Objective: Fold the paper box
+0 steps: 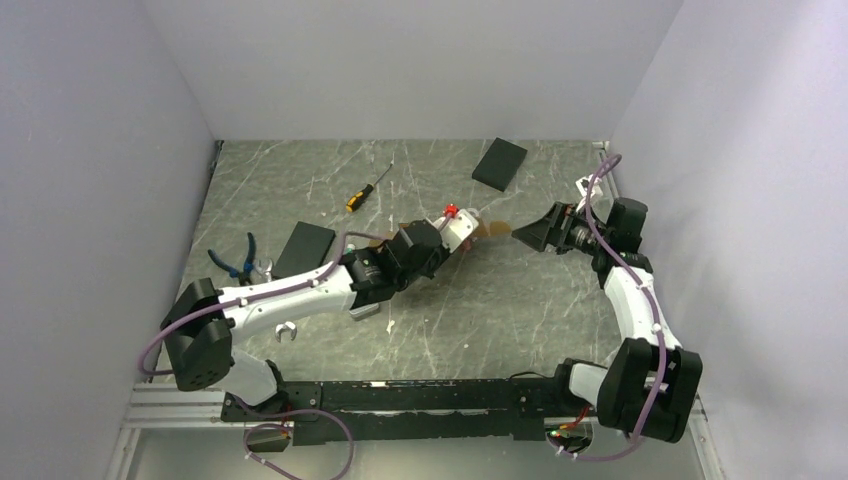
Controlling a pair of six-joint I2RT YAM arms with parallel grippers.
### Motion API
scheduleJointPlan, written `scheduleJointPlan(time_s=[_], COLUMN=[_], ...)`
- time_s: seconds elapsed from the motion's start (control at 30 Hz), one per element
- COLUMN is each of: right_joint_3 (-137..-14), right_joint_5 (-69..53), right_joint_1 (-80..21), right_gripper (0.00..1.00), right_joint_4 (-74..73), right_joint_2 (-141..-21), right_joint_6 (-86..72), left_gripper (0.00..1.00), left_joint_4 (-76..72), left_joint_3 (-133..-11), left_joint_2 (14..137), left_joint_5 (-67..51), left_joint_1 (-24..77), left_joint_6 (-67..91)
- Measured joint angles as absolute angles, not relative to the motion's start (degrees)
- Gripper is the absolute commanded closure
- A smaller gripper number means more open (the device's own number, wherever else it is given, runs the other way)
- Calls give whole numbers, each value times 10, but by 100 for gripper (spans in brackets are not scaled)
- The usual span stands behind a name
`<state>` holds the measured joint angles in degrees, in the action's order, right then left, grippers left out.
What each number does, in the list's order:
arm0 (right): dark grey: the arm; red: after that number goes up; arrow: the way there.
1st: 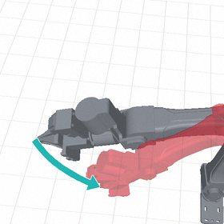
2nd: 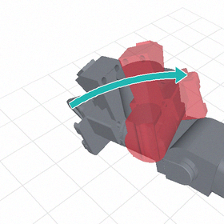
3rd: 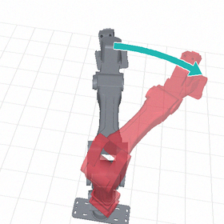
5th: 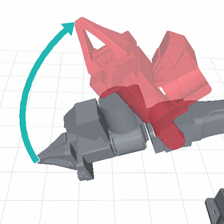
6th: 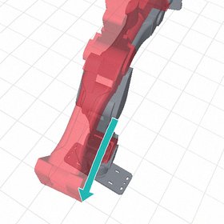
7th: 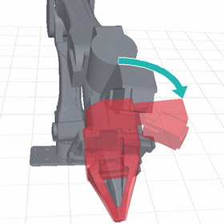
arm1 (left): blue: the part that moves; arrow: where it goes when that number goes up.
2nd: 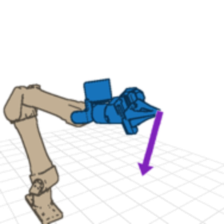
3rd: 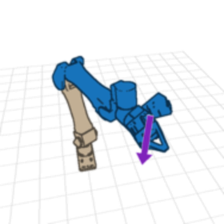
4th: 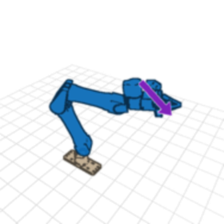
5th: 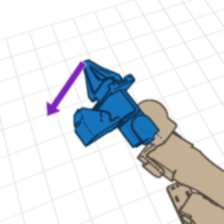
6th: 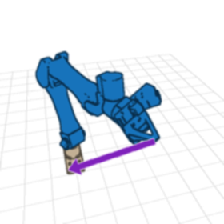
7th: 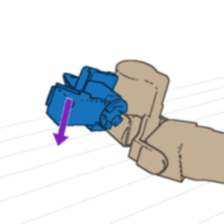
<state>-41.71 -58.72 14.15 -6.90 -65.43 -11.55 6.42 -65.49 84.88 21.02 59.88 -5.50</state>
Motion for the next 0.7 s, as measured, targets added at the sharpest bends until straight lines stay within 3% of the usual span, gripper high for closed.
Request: scheduleJointPlan(time_s=[0.4, 0.7], right_joint_3=[-370, -349], right_joint_5=[-486, -481], right_joint_1=[142, 107], right_gripper=[0, 0], right_joint_4=[3, 49], right_joint_2=[-698, -803], right_joint_6=[-354, -463], left_gripper=[100, 100], left_joint_4=[12, -18], left_joint_3=[-566, -558], left_joint_2=[850, 853], left_joint_5=[213, 211], left_joint_1=[623, 627], left_joint_6=[73, 113])
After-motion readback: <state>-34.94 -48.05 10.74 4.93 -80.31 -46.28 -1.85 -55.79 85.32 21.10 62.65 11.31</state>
